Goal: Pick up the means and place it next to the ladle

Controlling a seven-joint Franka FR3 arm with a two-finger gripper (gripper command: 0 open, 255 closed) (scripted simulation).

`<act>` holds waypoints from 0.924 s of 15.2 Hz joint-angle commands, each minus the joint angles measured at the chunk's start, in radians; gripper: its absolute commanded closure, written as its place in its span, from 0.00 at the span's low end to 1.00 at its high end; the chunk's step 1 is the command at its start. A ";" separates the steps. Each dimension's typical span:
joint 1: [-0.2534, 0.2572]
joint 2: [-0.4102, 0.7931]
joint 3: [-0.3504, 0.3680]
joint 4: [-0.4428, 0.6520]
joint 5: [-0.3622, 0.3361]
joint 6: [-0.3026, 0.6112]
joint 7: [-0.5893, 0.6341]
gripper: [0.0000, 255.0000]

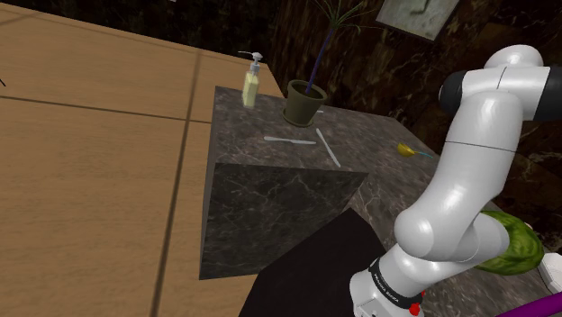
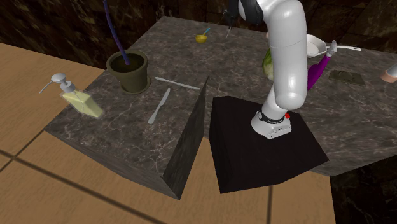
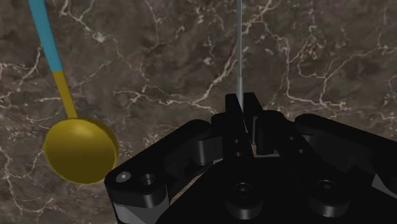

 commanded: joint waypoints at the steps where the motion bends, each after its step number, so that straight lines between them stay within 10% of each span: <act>1: -0.002 0.008 0.007 -0.018 0.009 0.022 -0.007 1.00; 14: -0.024 0.062 0.054 -0.091 0.068 0.127 -0.045 1.00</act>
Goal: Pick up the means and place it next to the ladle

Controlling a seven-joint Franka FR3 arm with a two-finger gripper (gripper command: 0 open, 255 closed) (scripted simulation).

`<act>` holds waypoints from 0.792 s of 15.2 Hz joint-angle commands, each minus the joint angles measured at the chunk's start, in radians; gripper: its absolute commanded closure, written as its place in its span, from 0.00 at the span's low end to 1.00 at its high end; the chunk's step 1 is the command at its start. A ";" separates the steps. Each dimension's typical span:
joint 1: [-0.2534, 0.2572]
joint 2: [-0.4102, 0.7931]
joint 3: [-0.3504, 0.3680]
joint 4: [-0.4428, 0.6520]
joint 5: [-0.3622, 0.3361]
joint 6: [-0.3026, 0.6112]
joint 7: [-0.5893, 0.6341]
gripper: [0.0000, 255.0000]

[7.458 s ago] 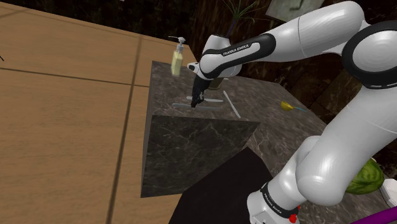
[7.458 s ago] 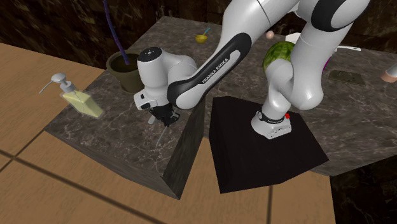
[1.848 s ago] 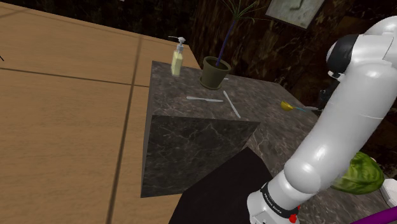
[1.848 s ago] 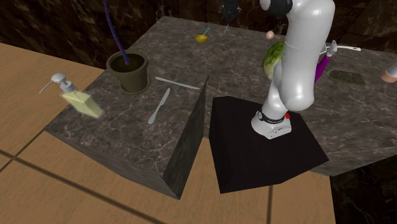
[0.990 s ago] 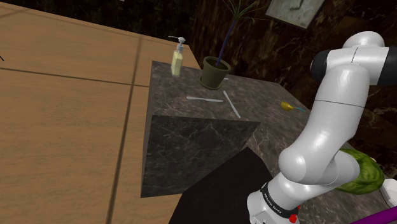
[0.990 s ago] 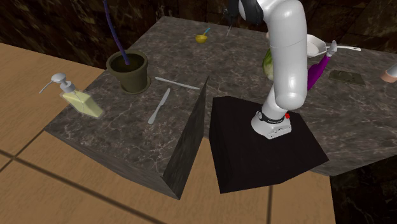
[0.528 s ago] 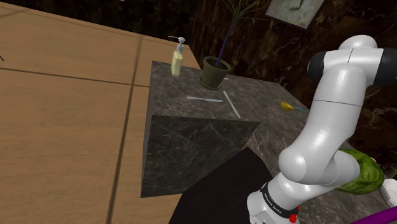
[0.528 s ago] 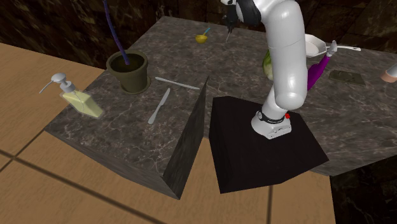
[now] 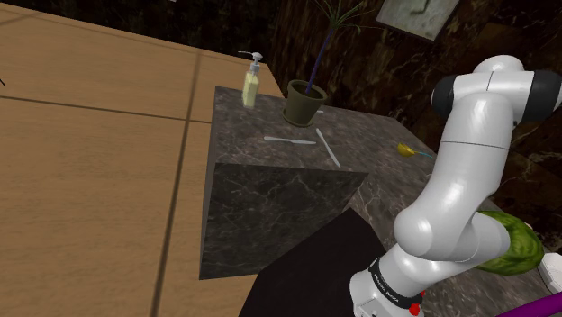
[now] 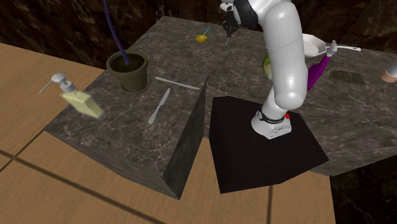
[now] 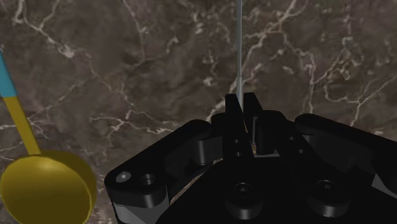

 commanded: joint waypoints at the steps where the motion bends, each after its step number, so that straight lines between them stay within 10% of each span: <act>1: 0.001 0.000 0.000 -0.003 0.001 0.003 -0.001 1.00; 5: 0.001 0.000 0.000 -0.003 0.001 0.003 -0.001 1.00; 6: 0.001 0.000 0.000 -0.003 0.001 0.003 -0.001 0.00; 12: 0.005 -0.013 -0.011 0.014 -0.014 -0.022 0.008 0.00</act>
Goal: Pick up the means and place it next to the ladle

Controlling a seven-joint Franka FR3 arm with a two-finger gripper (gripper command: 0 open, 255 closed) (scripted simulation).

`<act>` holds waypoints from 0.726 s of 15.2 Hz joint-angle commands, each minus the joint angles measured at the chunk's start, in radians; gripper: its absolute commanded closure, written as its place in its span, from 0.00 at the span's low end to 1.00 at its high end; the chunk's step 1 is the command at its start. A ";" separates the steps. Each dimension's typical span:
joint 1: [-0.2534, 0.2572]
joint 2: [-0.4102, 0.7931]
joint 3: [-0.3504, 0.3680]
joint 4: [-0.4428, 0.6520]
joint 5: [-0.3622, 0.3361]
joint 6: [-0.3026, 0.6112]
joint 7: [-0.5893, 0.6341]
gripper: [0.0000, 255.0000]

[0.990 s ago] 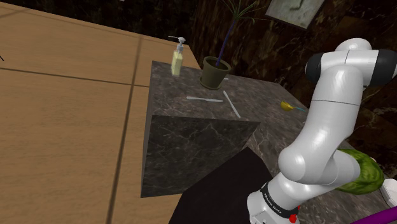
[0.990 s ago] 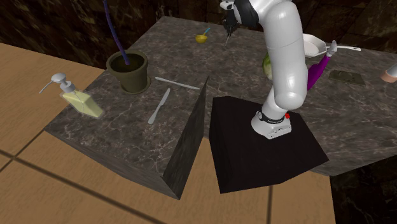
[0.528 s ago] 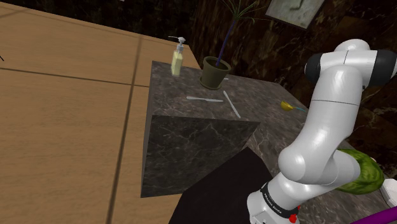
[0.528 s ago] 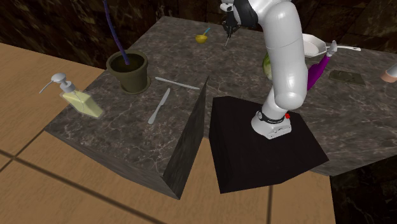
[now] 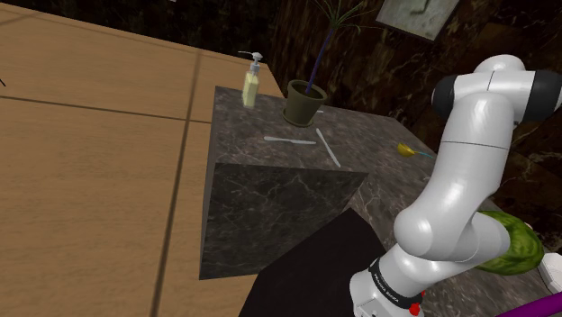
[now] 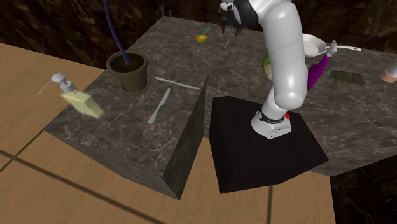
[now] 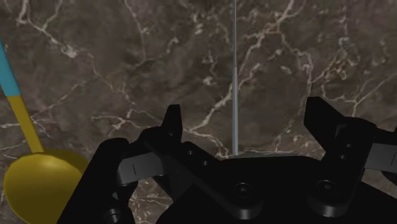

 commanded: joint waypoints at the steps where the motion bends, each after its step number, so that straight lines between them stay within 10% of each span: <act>1: 0.009 -0.022 -0.019 0.027 -0.023 -0.040 0.015 0.00; 11: 0.013 -0.040 -0.036 0.065 -0.045 -0.087 0.029 0.00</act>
